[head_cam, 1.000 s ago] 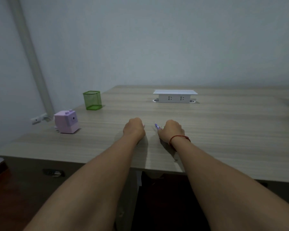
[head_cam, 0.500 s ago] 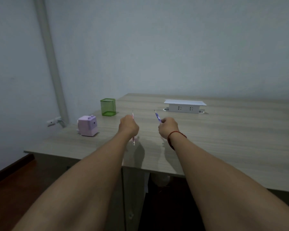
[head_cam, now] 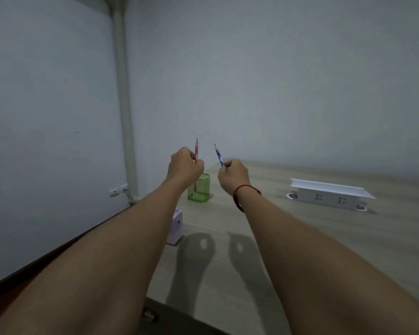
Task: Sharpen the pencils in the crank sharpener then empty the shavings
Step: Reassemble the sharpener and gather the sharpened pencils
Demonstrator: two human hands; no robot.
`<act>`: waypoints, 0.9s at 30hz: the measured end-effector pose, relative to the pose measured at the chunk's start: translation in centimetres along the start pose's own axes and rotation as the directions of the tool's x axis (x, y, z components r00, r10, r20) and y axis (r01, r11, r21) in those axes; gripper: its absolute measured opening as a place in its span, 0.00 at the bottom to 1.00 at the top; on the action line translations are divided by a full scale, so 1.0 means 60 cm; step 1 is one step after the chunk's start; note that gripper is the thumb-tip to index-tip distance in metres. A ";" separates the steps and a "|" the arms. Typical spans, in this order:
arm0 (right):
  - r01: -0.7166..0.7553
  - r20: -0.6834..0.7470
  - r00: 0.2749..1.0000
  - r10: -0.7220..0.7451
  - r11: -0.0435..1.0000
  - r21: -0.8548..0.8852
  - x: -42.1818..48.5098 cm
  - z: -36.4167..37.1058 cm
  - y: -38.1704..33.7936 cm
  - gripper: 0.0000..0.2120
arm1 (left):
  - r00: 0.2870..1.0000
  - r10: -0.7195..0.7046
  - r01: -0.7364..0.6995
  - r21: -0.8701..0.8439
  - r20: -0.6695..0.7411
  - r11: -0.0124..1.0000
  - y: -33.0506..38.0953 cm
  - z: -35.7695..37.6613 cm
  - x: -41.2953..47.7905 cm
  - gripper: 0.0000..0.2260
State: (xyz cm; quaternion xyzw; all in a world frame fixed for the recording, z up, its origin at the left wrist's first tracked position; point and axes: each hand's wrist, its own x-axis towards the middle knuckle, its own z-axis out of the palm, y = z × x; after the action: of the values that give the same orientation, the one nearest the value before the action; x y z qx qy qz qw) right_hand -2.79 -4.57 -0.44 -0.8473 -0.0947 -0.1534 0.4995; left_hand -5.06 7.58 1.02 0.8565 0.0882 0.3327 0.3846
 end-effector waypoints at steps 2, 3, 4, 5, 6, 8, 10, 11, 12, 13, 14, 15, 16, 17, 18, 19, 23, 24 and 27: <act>-0.009 -0.003 1.000 0.009 1.000 0.023 0.033 0.033 0.001 0.12 | 1.000 -0.009 0.009 -0.011 -0.008 1.000 -0.021 0.009 0.037 0.09; -0.016 -0.014 1.000 0.017 0.999 0.037 0.051 0.048 0.002 0.12 | 1.000 -0.004 0.003 -0.020 -0.013 1.000 -0.032 0.016 0.058 0.09; -0.020 -0.029 0.999 0.021 0.999 0.040 0.071 0.060 0.004 0.11 | 1.000 0.003 -0.004 -0.027 -0.025 1.000 -0.041 0.023 0.080 0.09; -0.018 -0.046 0.999 0.020 0.999 0.037 0.091 0.071 0.005 0.11 | 0.999 0.009 -0.011 -0.037 -0.050 0.999 -0.051 0.031 0.102 0.08; -0.011 -0.063 0.998 0.014 0.999 0.042 0.113 0.081 0.008 0.10 | 0.997 0.006 -0.010 -0.054 -0.079 0.998 -0.061 0.040 0.124 0.08; 0.027 -0.085 0.996 -0.017 0.992 0.121 0.156 0.104 0.014 0.09 | 0.993 0.002 -0.013 -0.090 -0.121 0.996 -0.079 0.059 0.163 0.07; 0.050 -0.106 0.994 -0.031 0.981 0.186 0.194 0.127 0.017 0.09 | 0.993 0.006 -0.016 -0.084 -0.118 0.996 -0.099 0.083 0.197 0.07; 0.053 -0.117 0.993 -0.030 0.980 0.192 0.210 0.138 0.019 0.09 | 0.993 0.002 -0.012 -0.087 -0.119 0.996 -0.108 0.095 0.211 0.07; 0.054 -0.125 0.992 -0.030 0.979 0.198 0.228 0.155 0.026 0.09 | 0.993 -0.007 -0.004 -0.092 -0.121 0.996 -0.121 0.111 0.228 0.07; 0.064 -0.132 0.990 -0.038 0.977 0.203 0.241 0.165 0.030 0.09 | 0.992 -0.009 -0.004 -0.102 -0.129 0.995 -0.130 0.122 0.239 0.07; 0.075 -0.135 0.990 -0.049 0.977 0.197 0.250 0.170 0.033 0.09 | 0.991 -0.009 -0.004 -0.103 -0.131 0.995 -0.134 0.129 0.246 0.08; 0.080 -0.134 0.989 -0.056 0.981 0.179 0.259 0.179 0.039 0.09 | 0.992 -0.004 -0.008 -0.091 -0.130 0.996 -0.140 0.139 0.254 0.08; 0.081 -0.132 0.989 -0.061 0.985 0.153 0.269 0.188 0.048 0.09 | 0.991 -0.001 -0.009 -0.076 -0.131 0.997 -0.146 0.149 0.262 0.08; 0.081 -0.128 0.990 -0.065 0.988 0.129 0.278 0.195 0.056 0.09 | 0.991 -0.003 -0.005 -0.062 -0.135 0.998 -0.152 0.157 0.268 0.09; 0.076 -0.119 0.991 -0.063 0.991 0.112 0.286 0.202 0.066 0.09 | 0.990 -0.011 0.004 -0.049 -0.138 0.999 -0.159 0.165 0.273 0.09; 0.066 -0.108 0.993 -0.056 0.993 0.098 0.290 0.208 0.075 0.10 | 0.990 -0.022 0.018 -0.032 -0.138 0.999 -0.166 0.172 0.276 0.09; 0.026 -0.029 0.999 -0.026 1.000 0.009 0.298 0.225 0.104 0.10 | 0.991 -0.110 0.114 0.060 -0.074 0.992 -0.191 0.194 0.278 0.08; 0.013 -0.002 1.000 -0.013 1.000 -0.020 0.298 0.226 0.107 0.10 | 0.989 -0.138 0.142 0.086 -0.044 0.986 -0.194 0.195 0.276 0.09; -0.004 0.082 0.996 0.015 0.990 -0.140 0.292 0.213 0.105 0.04 | 0.974 -0.227 0.220 0.162 0.024 0.962 -0.185 0.186 0.264 0.17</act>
State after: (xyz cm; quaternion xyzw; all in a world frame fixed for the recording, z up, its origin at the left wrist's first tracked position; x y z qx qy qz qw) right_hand 17.70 3.71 -5.15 -0.8862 -0.1005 -0.1219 0.4355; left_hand 15.30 15.00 -4.36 0.8758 0.2021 0.2609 0.3522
